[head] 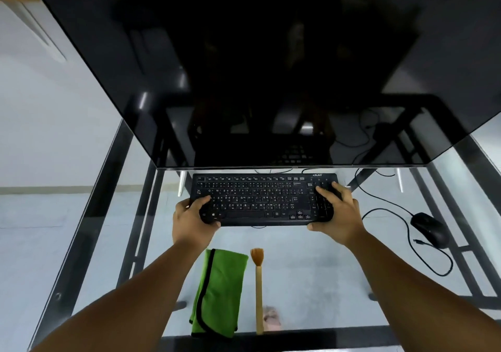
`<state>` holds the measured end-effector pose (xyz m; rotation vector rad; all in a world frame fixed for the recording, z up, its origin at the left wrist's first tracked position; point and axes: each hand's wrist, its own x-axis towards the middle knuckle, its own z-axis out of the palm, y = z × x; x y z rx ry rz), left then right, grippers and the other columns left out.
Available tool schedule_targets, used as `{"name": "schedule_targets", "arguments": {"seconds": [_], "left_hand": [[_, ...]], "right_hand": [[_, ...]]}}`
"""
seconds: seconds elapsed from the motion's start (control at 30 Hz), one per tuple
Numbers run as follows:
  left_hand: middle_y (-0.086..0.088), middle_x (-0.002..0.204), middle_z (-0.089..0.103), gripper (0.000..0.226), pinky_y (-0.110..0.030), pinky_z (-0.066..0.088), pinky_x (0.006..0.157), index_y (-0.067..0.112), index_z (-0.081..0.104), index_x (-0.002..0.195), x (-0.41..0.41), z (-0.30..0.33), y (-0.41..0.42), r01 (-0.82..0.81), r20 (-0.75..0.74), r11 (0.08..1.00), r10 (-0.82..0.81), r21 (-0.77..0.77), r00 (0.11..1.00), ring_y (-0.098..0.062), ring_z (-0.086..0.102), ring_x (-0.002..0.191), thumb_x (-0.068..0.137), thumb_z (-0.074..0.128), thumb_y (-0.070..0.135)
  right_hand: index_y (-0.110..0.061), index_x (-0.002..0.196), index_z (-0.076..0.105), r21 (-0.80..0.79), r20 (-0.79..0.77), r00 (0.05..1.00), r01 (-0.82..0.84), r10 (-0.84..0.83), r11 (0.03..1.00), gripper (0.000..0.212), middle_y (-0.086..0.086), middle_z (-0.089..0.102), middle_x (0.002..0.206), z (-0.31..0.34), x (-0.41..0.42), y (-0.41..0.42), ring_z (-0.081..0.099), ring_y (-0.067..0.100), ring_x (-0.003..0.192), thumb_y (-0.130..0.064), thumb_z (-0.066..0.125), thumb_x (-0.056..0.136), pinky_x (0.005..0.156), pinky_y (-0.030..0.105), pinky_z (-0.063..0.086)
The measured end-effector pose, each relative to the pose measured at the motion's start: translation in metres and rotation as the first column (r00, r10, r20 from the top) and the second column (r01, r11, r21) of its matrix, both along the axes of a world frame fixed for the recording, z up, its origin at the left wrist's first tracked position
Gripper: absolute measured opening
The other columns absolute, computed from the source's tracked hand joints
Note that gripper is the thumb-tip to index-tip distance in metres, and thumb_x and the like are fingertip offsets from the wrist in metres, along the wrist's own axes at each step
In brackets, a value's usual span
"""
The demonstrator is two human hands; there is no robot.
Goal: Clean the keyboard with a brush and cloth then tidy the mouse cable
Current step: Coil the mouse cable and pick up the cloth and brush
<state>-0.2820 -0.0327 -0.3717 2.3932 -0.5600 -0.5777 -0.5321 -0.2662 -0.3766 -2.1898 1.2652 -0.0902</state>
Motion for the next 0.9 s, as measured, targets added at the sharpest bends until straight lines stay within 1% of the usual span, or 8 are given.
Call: {"name": "schedule_targets", "arguments": {"seconds": [0.13, 0.37, 0.53, 0.6, 0.73, 0.8, 0.9], "left_hand": [[-0.002, 0.139, 0.038, 0.067, -0.032, 0.039, 0.104, 0.035, 0.053, 0.135, 0.012, -0.005, -0.012, 0.015, 0.01, 1.0, -0.015, -0.001, 1.0, -0.022, 0.043, 0.128, 0.074, 0.079, 0.023], [0.0, 0.139, 0.037, 0.066, -0.034, 0.04, 0.107, 0.037, 0.053, 0.134, 0.024, -0.014, -0.027, 0.001, 0.026, 1.0, -0.001, 0.007, 1.0, -0.021, 0.043, 0.129, 0.075, 0.079, 0.025], [-0.001, 0.141, 0.036, 0.066, -0.033, 0.038, 0.108, 0.037, 0.053, 0.135, 0.028, -0.017, -0.029, 0.007, 0.026, 1.0, -0.007, 0.017, 1.0, -0.021, 0.042, 0.13, 0.076, 0.079, 0.025], [-0.002, 0.141, 0.035, 0.065, -0.033, 0.038, 0.109, 0.037, 0.052, 0.135, 0.029, -0.019, -0.029, 0.011, 0.02, 1.0, -0.011, 0.022, 1.0, -0.021, 0.04, 0.131, 0.077, 0.077, 0.024], [-0.007, 0.144, 0.032, 0.063, -0.038, 0.037, 0.109, 0.035, 0.048, 0.139, 0.026, -0.02, -0.032, 0.036, 0.031, 0.998, -0.038, 0.049, 0.999, -0.026, 0.034, 0.134, 0.081, 0.072, 0.022], [-0.009, 0.148, 0.029, 0.064, -0.04, 0.035, 0.11, 0.034, 0.043, 0.142, 0.023, -0.019, -0.032, 0.059, 0.043, 0.995, -0.062, 0.086, 0.997, -0.028, 0.029, 0.137, 0.084, 0.069, 0.023], [-0.011, 0.154, 0.022, 0.066, -0.045, 0.034, 0.111, 0.035, 0.036, 0.146, 0.02, -0.018, -0.031, 0.093, 0.073, 0.979, -0.108, 0.183, 0.991, -0.03, 0.025, 0.139, 0.086, 0.064, 0.03]], "right_hand": [[-0.043, 0.141, 0.043, 0.011, 0.02, 1.0, -0.002, 0.002, 1.0, 0.098, -0.017, 0.014, 0.153, -0.002, 0.006, -0.012, 0.024, 0.02, 0.129, -0.038, 0.09, 0.054, 0.106, 0.027, 0.026], [-0.043, 0.139, 0.044, 0.01, 0.042, 0.999, -0.008, 0.007, 1.0, 0.097, -0.016, 0.017, 0.152, -0.009, 0.021, -0.03, 0.023, 0.019, 0.13, -0.036, 0.091, 0.055, 0.106, 0.028, 0.026], [-0.042, 0.139, 0.045, 0.003, 0.044, 0.999, -0.007, 0.007, 1.0, 0.095, -0.015, 0.019, 0.151, -0.013, 0.026, -0.031, 0.023, 0.018, 0.13, -0.036, 0.09, 0.056, 0.104, 0.024, 0.024], [-0.042, 0.14, 0.044, -0.001, 0.039, 0.999, -0.003, 0.003, 1.0, 0.094, -0.015, 0.02, 0.151, -0.014, 0.026, -0.03, 0.023, 0.018, 0.129, -0.037, 0.089, 0.057, 0.105, 0.026, 0.025], [-0.044, 0.142, 0.04, -0.015, -0.003, 1.0, -0.014, 0.014, 1.0, 0.094, -0.014, 0.02, 0.153, -0.013, 0.028, -0.028, 0.024, 0.022, 0.13, -0.041, 0.086, 0.06, 0.11, 0.035, 0.029], [-0.044, 0.144, 0.037, -0.009, -0.031, 0.999, -0.021, 0.02, 1.0, 0.095, -0.013, 0.018, 0.154, -0.011, 0.028, -0.027, 0.024, 0.024, 0.133, -0.043, 0.084, 0.061, 0.112, 0.038, 0.03], [-0.045, 0.145, 0.032, -0.023, -0.08, 0.997, -0.018, 0.016, 1.0, 0.099, -0.012, 0.014, 0.157, -0.01, 0.026, -0.024, 0.023, 0.025, 0.137, -0.05, 0.082, 0.06, 0.113, 0.045, 0.031]]}}
